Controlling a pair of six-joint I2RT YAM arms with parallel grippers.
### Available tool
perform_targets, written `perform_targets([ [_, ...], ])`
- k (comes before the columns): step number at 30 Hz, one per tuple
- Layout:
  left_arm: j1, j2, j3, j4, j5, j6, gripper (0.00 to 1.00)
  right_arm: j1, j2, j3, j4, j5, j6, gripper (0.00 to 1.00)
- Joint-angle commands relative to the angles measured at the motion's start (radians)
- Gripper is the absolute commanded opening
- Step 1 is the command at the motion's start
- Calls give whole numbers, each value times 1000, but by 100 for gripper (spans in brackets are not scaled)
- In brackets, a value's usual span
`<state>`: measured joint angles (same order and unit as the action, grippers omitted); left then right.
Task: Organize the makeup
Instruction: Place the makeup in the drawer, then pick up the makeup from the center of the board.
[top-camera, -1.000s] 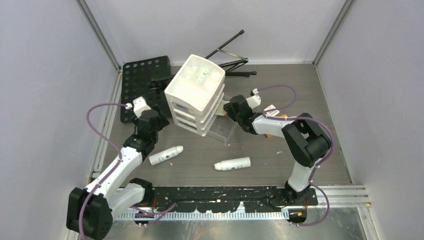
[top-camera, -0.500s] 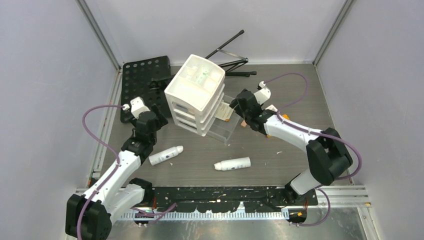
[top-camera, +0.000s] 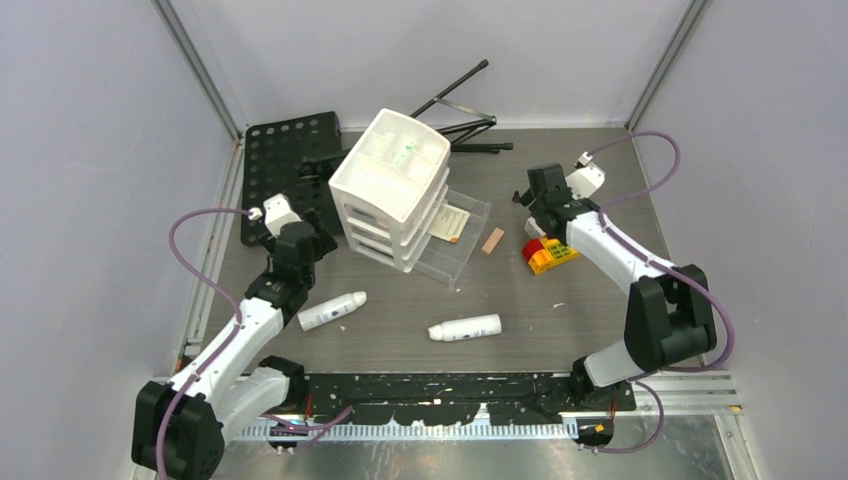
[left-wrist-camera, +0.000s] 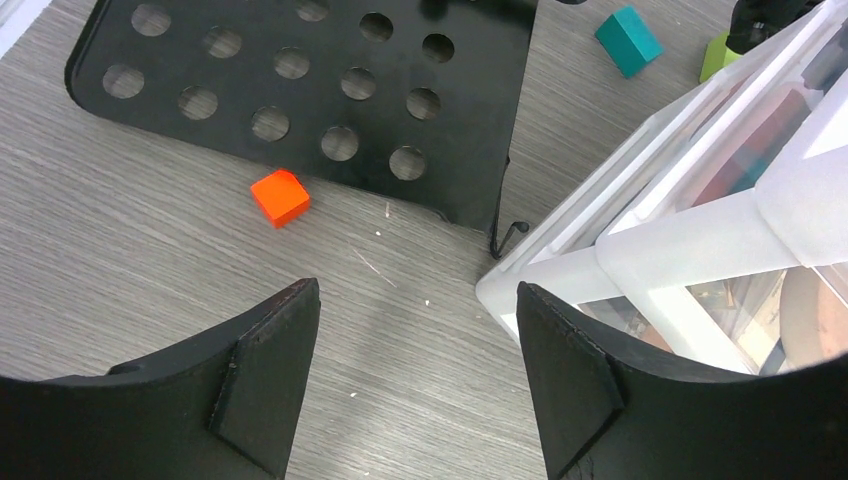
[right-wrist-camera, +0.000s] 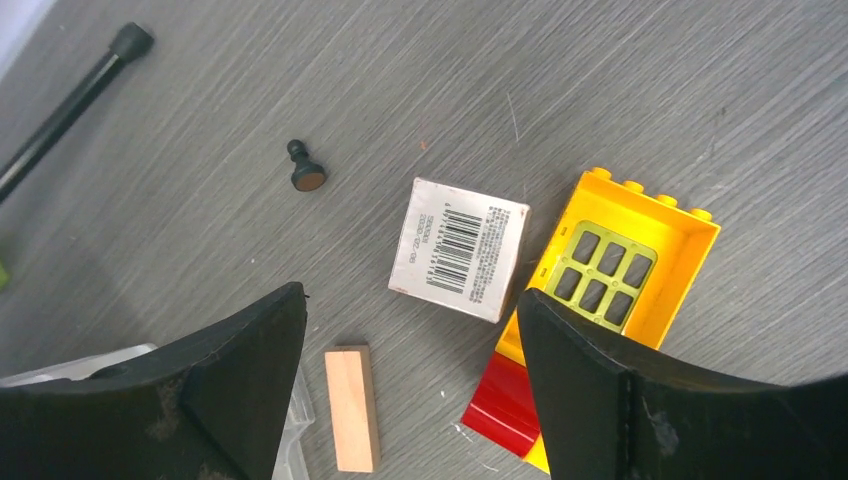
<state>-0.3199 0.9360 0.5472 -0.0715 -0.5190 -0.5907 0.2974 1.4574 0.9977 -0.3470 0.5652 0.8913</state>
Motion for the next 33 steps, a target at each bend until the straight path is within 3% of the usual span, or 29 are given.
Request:
perform_targets([
  [1,-4,-9,21,33,-10,2,74,0,79,108,-75,40,-6,83],
  [9,-4,-9,22,31,-3,2,74,-9,223,219,-189,73,46,85],
  [17,-4,-10,25,27,-4,2,74,-13,255,208,-187,78,56,85],
  [33,-4,-17,24,26,-3,-1,75,-49,341,201,-115,24,31,71],
])
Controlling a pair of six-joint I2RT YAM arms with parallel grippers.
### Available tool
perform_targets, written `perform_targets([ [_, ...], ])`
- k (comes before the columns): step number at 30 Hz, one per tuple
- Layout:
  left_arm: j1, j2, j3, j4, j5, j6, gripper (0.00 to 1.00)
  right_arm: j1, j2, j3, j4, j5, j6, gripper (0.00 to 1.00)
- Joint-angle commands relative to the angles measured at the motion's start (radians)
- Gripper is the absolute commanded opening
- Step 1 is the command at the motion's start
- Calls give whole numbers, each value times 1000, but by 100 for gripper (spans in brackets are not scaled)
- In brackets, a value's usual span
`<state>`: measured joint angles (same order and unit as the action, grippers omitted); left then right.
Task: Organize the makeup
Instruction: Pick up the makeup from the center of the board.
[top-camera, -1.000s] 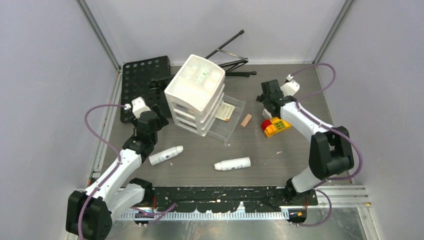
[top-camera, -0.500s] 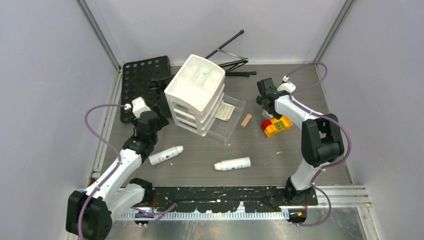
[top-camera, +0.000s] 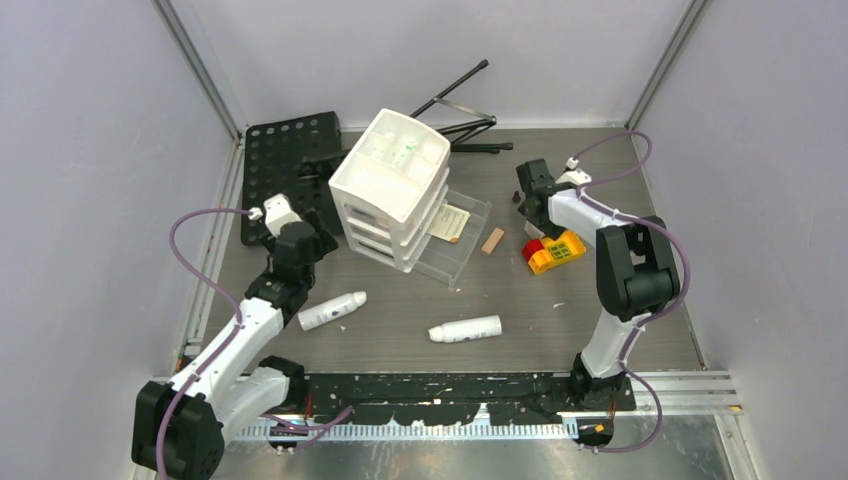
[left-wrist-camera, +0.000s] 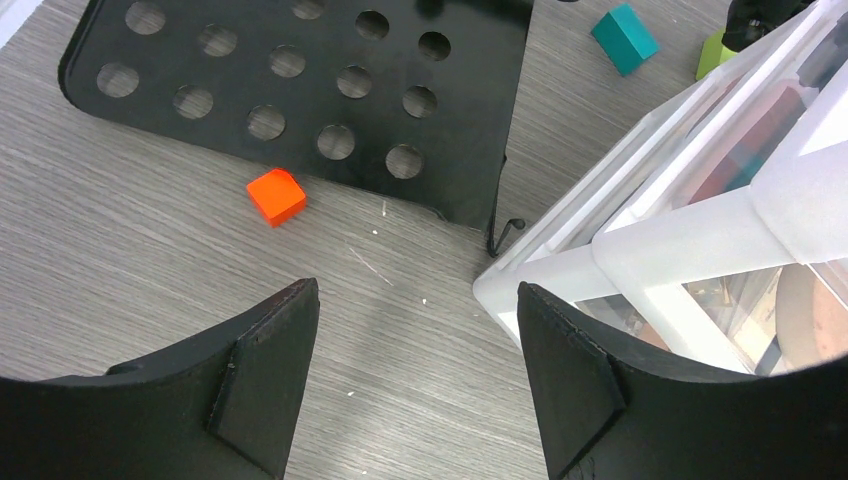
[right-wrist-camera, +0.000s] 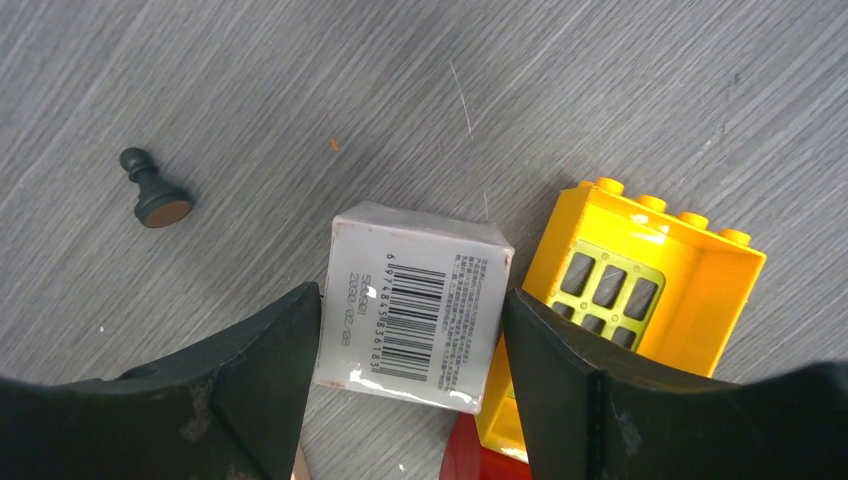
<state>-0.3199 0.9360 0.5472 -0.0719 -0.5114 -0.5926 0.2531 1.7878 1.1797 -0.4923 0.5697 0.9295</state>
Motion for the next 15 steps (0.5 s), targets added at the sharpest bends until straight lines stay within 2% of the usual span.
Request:
perform_targets([
  [1,-4,-16,24,26,-10,0,75,-5,17,22,30,19,-10,71],
  [6,-4,-19,25,27,-10,1,75,-8,52,27,30,14,-25,71],
  [8,-4,-19,24,28,-9,0,75,-9,64,27,30,11,-29,67],
  [13,-4,-20,24,26,-12,0,75,-10,44,21,45,4,-66,37],
  [15,-4,-21,24,27,-11,-1,75,-9,16,18,46,8,-80,35],
])
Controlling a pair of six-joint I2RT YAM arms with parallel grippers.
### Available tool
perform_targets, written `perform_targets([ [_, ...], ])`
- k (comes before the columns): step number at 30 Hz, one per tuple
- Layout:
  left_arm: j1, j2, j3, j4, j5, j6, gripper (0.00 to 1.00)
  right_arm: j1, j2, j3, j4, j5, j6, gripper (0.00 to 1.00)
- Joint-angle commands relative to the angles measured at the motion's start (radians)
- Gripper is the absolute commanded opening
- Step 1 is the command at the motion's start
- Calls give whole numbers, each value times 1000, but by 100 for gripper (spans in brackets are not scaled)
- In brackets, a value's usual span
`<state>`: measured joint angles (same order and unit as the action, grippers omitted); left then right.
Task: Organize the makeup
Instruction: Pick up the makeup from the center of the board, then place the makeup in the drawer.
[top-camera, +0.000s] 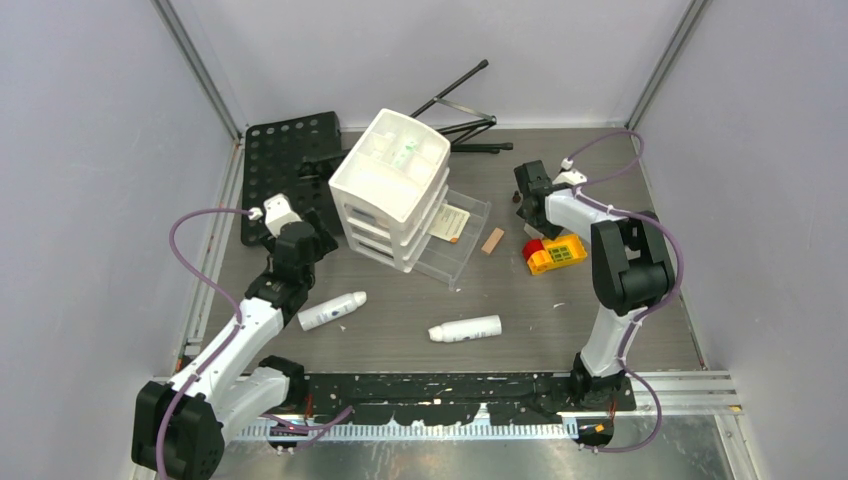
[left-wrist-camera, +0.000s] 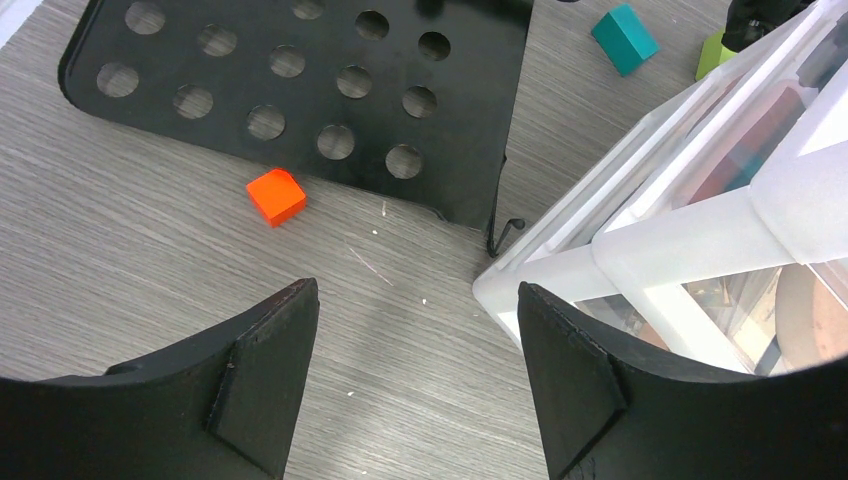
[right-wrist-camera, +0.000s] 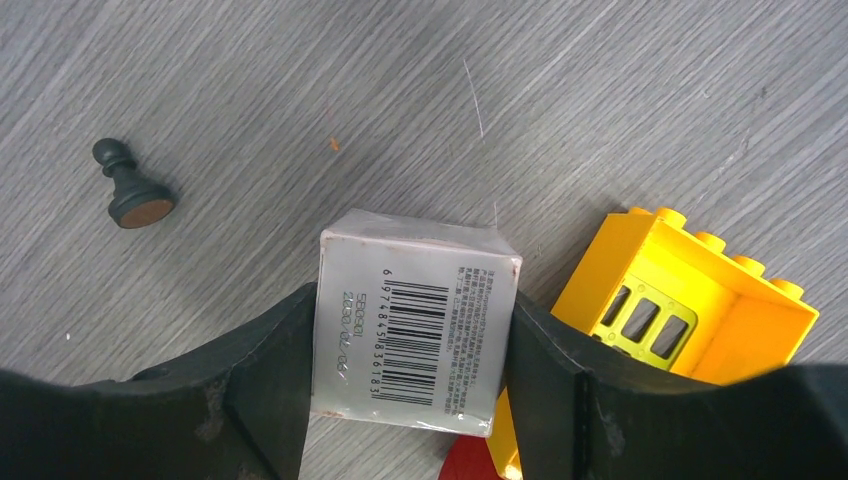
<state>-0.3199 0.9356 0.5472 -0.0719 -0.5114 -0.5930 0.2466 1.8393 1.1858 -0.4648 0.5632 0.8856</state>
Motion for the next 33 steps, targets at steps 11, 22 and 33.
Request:
perform_targets([
  [11,-4,-21,26,25,-11,1,75,-3,-431,-122,125,-103,-161,8],
  [22,-4,-24,24,22,-6,-2,75,1,-645,-329,547,-895,-290,0],
  [33,-4,-31,24,15,-17,-3,75,287,-441,-277,571,-947,-717,0],
])
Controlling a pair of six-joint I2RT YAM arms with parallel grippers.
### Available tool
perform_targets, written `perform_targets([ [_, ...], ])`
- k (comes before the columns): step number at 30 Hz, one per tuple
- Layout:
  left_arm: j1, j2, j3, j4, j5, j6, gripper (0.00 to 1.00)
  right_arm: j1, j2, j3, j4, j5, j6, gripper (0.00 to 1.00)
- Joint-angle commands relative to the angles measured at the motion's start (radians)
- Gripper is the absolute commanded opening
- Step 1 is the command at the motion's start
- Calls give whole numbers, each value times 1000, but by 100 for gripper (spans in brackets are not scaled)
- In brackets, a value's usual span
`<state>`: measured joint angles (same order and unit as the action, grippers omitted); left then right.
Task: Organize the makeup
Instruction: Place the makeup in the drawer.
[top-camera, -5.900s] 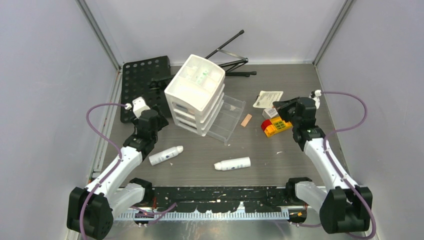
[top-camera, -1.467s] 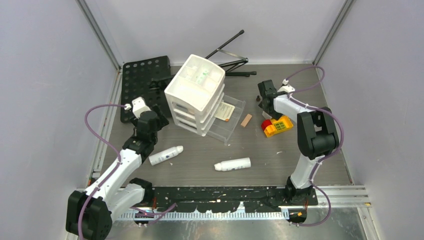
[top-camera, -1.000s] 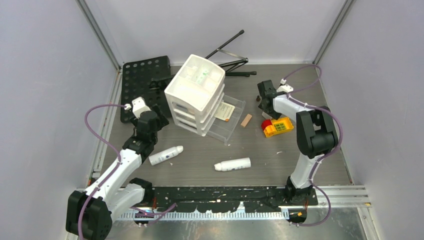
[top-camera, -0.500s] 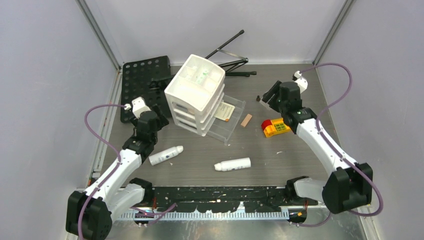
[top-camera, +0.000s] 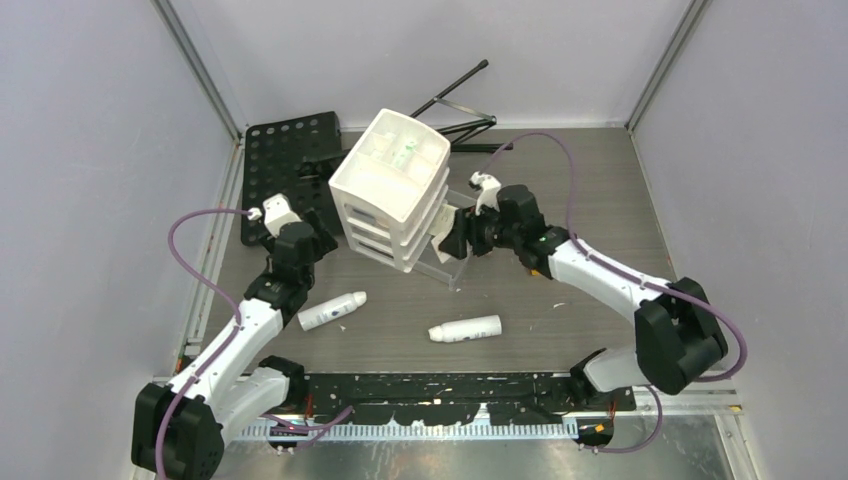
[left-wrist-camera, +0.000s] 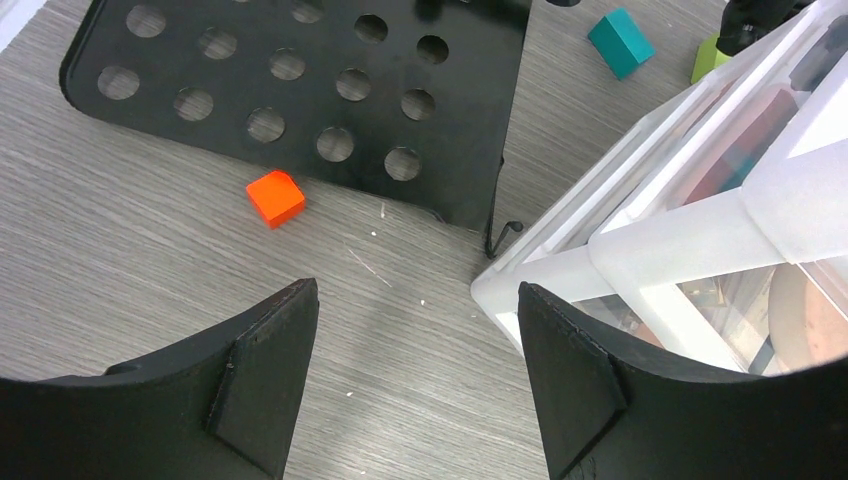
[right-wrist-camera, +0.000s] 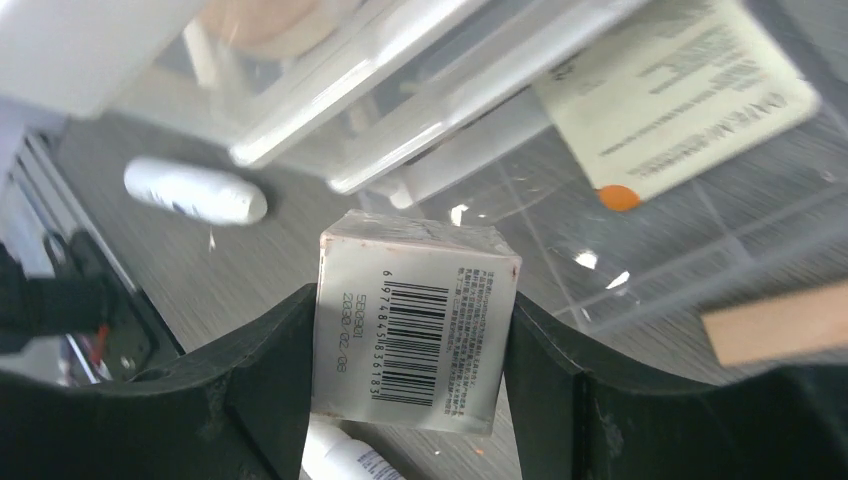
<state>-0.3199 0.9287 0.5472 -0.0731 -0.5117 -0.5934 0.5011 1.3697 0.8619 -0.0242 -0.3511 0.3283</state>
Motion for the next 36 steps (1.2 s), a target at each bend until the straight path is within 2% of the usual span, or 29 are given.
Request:
perform_targets([
  [1,-4,-25,23,17,-16,-1,75,35,46,56,127,-30,-166,0],
  [10,-4,-23,20,22,-13,-2,75,74,169,111,100,-6,-378,0],
  [19,-4,-27,22,21,-16,0,75,97,267,242,-95,-31,-519,0],
  [33,-4,-29,23,16,-20,1,75,124,317,215,-116,-31,-583,2],
  [36,-4,-31,24,15,-21,3,75,128,318,204,-103,-27,-587,5],
])
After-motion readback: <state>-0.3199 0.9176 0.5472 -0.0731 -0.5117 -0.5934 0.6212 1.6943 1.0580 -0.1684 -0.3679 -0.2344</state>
